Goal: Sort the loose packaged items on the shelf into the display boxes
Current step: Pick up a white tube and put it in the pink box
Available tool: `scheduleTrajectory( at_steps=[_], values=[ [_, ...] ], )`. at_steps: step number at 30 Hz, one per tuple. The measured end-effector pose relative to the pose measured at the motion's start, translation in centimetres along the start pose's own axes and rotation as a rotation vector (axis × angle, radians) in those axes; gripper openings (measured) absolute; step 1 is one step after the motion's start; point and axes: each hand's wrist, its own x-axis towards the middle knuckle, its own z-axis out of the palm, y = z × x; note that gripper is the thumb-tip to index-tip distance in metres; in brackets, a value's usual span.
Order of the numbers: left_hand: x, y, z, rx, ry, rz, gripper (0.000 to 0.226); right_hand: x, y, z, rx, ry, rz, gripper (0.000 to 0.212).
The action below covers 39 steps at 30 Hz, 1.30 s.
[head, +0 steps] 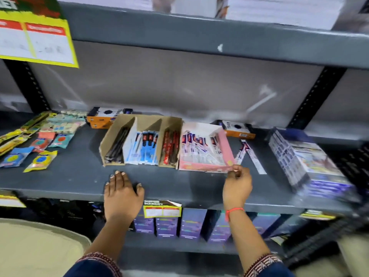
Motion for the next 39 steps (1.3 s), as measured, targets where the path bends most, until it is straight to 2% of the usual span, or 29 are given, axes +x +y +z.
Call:
scheduleTrajectory(
  at_steps=[5,10,13,23,27,30,32,35,39],
  values=[
    [-1.2,3.6,0.7,-0.012,-0.022,0.033,0.065,6.0,0.9,-3.7,-0.295,0.021,-0.074,0.026],
    [-1.8,6.3,1.6,-0.022,-0.032,0.019,0.067,10.4,1.2,-4.9,-0.691,-0.185,-0.093,0.038],
    [-1.7,6.5,2.0,0.001,-0.017,0.009,0.068,12.4,1.3,-4.6,-0.826,-0.282,-0.097,0.042],
    [-1.7,6.4,2.6,0.034,0.035,-0.001,0.067,17.6,0.8,-3.7,-0.744,-0.533,0.045,0.027],
    [-1.7,6.4,2.6,0.034,0.031,-0.001,0.066,18.3,1.0,-3.7,-0.695,-0.534,0.078,0.008],
    [-1.6,6.4,2.5,0.033,0.033,-0.003,0.066,19.2,1.1,-3.6,-0.68,-0.558,0.096,0.014],
    [-1.6,6.4,2.5,0.036,0.044,-0.002,0.065,19.2,0.6,-3.8,-0.697,-0.593,0.111,0.008],
    [-1.7,6.5,2.4,0.049,0.048,-0.001,0.068,19.3,0.8,-3.9,-0.674,-0.62,0.122,0.033],
    [-1.7,6.5,2.3,0.045,0.052,-0.004,0.079,19.3,0.8,-4.0,-0.65,-0.671,0.15,0.031]
  ],
)
